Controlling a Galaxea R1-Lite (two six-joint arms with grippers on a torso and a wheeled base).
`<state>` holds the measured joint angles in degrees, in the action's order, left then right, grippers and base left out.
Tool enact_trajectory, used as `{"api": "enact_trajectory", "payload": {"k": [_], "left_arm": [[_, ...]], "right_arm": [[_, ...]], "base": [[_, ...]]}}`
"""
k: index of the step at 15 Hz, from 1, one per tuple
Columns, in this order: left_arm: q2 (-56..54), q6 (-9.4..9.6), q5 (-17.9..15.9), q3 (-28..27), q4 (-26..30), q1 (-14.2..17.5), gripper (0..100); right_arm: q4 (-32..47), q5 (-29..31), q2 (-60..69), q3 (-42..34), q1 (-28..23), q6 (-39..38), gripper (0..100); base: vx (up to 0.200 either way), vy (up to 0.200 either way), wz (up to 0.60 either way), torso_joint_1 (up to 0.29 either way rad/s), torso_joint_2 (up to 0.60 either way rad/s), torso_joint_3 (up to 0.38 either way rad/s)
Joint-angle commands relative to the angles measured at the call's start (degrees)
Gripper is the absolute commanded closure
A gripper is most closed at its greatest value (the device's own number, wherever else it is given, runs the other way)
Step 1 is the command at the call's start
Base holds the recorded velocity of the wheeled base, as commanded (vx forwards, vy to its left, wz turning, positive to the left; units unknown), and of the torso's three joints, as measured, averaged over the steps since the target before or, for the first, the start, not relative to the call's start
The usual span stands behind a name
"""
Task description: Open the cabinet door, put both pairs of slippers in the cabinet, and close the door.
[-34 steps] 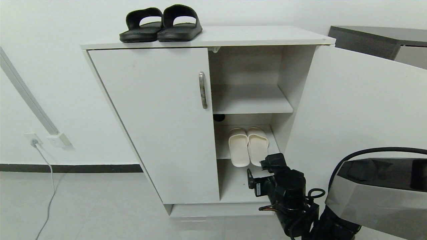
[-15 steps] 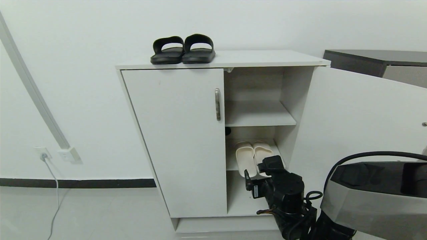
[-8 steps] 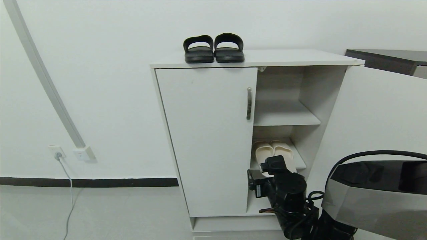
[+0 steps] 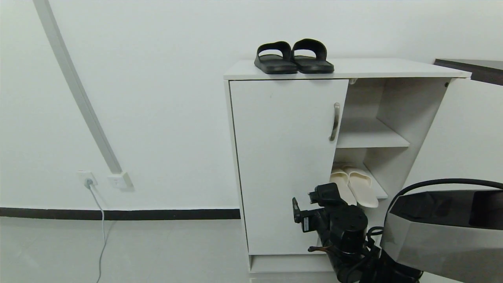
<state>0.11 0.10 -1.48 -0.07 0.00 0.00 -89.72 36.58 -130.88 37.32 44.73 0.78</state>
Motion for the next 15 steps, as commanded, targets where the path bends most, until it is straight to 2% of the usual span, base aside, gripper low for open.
{"api": "enact_trajectory", "payload": {"k": [1, 5, 10, 15], "left_arm": [[-0.02, 0.08, -0.02, -0.01, 0.00, 0.09, 100], [-0.02, 0.08, -0.02, 0.07, 0.00, 0.09, 100], [-0.02, -0.01, -0.02, 0.07, 0.00, 0.09, 100], [-0.02, 0.08, -0.02, 0.07, 0.00, 0.09, 100]], "right_arm": [[-0.28, -0.64, 0.10, -1.28, -0.08, 1.07, 0], [3.24, -1.96, 1.77, -1.10, -0.08, 0.71, 0], [-0.19, -1.96, 1.50, -1.81, -0.08, 1.15, 0], [-0.28, -1.96, 1.42, -2.25, -0.08, 1.15, 0]], "base": [[0.000, 0.000, 0.00, 0.000, 0.00, 0.000], [0.000, 0.000, 0.00, 0.000, 0.00, 0.000], [0.000, 0.000, 0.00, 0.000, 0.00, 0.000], [0.000, 0.000, 0.00, 0.000, 0.00, 0.000]]}}
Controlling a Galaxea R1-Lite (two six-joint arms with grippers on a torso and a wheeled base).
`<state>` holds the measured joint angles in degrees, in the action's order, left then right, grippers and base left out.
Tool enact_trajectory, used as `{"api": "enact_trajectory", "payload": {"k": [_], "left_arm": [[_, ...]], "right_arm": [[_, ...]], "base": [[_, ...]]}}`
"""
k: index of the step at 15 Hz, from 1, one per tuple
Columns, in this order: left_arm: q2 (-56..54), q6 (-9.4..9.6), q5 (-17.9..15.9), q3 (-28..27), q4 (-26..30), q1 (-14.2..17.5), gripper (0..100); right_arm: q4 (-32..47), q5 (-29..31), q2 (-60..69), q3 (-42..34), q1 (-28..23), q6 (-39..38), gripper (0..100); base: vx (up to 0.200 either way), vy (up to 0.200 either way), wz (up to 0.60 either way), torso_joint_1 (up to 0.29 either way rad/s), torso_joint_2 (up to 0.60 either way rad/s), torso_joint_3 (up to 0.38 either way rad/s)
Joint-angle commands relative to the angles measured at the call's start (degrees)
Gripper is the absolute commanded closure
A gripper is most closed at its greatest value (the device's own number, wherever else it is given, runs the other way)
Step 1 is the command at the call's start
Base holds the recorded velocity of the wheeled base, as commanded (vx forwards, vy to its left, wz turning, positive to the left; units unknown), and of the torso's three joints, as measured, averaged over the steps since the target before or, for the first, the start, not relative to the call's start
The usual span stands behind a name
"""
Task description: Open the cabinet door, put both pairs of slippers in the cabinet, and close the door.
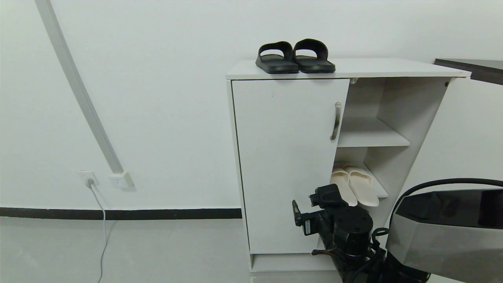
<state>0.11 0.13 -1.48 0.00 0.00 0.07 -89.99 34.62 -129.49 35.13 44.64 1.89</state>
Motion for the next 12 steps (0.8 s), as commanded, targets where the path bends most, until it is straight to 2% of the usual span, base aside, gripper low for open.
{"api": "enact_trajectory", "payload": {"k": [1, 8, 12], "left_arm": [[-0.02, 0.04, -0.02, 0.00, 0.00, 0.01, 100], [-0.02, 0.04, -0.02, 0.00, 0.00, 0.01, 100], [-0.02, -0.05, -0.02, 0.00, 0.00, 0.01, 100]], "right_arm": [[-0.01, 0.01, 0.03, -0.06, 0.01, 0.04, 0], [-0.01, 0.01, -0.77, -0.15, -0.17, 0.04, 0], [-0.01, 0.10, -0.77, -0.24, -0.17, 0.04, 0]], "base": [[0.000, 0.000, 0.00, 0.000, 0.00, 0.000], [0.000, 0.000, 0.00, 0.000, 0.00, -0.014], [0.000, 0.000, 0.00, 0.031, -0.34, -0.306]]}}
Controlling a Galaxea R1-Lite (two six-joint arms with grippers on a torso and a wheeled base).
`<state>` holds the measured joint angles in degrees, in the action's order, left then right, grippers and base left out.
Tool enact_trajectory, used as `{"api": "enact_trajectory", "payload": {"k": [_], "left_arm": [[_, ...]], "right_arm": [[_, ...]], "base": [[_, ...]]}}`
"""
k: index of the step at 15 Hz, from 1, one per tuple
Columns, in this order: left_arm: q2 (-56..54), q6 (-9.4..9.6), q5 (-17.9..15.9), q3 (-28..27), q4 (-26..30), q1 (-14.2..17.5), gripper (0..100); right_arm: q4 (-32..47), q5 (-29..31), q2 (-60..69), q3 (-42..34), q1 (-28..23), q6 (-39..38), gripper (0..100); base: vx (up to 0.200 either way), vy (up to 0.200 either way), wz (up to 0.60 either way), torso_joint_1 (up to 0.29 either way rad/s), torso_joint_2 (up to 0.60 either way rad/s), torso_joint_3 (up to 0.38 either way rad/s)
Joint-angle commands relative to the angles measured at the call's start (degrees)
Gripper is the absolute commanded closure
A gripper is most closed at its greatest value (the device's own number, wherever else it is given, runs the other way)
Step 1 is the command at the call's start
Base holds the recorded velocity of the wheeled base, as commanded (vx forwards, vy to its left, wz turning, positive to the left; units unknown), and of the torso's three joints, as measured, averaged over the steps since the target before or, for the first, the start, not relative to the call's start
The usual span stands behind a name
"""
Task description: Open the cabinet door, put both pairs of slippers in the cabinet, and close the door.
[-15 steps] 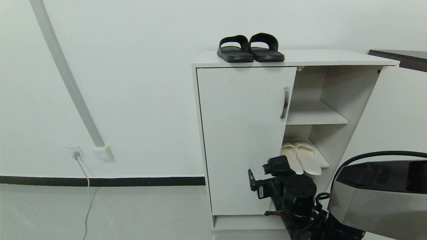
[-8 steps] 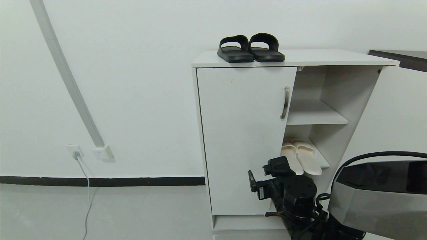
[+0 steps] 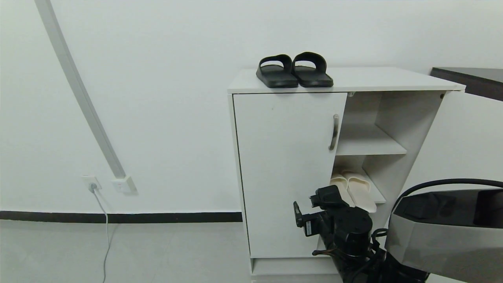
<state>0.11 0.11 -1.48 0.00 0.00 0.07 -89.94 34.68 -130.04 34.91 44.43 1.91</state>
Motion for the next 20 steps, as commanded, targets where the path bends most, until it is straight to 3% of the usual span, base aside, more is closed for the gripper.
{"api": "enact_trajectory", "payload": {"k": [1, 20], "left_arm": [[-0.02, -0.02, -0.02, 0.00, 0.00, 0.01, 100], [-0.02, -0.02, -0.02, 0.00, 0.00, 0.01, 100]], "right_arm": [[-0.06, 0.03, -0.22, -0.02, 0.04, 0.02, 0], [-0.06, 0.03, -0.66, 0.51, 0.04, 0.37, 0]], "base": [[0.000, 0.000, 0.00, 0.080, -0.43, -0.364], [0.000, 0.000, 0.00, 0.161, -0.49, -0.327]]}}
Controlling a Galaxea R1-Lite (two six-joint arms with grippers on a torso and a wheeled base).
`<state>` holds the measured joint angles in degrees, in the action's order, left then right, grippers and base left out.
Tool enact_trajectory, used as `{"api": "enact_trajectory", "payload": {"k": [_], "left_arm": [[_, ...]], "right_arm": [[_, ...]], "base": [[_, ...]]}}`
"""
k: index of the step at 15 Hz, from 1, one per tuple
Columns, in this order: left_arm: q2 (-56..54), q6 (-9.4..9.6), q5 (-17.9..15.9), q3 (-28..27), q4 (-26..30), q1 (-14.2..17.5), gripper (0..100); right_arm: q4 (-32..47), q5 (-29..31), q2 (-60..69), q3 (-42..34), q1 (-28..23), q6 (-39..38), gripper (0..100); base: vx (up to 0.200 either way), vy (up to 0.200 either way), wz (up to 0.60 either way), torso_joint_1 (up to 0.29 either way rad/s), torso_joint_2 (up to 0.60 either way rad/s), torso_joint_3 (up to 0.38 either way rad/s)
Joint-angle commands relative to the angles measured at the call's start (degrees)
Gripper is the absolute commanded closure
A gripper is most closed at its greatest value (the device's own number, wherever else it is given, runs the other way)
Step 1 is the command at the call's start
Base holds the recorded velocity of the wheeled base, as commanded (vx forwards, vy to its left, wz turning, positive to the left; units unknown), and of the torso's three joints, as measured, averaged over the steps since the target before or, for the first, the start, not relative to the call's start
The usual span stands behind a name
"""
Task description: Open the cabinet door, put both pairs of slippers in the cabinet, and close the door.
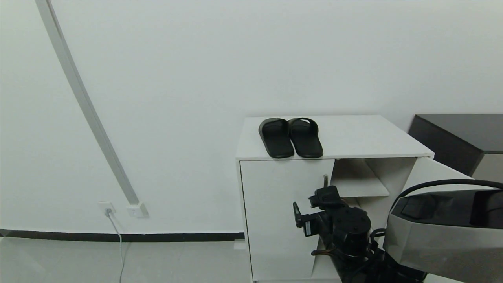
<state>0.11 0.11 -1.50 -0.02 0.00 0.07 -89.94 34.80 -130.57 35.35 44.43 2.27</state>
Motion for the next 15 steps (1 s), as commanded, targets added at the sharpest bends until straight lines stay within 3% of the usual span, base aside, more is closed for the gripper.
{"api": "enact_trajectory", "payload": {"k": [1, 8, 15], "left_arm": [[-0.02, -0.02, 0.01, -0.06, 0.00, 0.01, 100], [-0.02, -0.02, 0.01, -0.06, 0.00, 0.01, 100], [-0.02, 0.07, 0.01, 0.02, 0.00, 0.01, 100]], "right_arm": [[-0.06, -0.09, -0.12, 0.16, 0.04, 0.02, 0], [-0.06, -0.18, -0.12, -0.02, 0.04, 0.55, 0], [-0.06, -0.18, -0.21, -0.90, 0.13, 0.55, 0]], "base": [[0.000, 0.000, 0.00, 0.222, -0.55, -0.320], [0.000, 0.000, 0.00, 0.253, -0.58, -0.325], [0.000, 0.000, 0.00, 0.182, -0.39, -0.217]]}}
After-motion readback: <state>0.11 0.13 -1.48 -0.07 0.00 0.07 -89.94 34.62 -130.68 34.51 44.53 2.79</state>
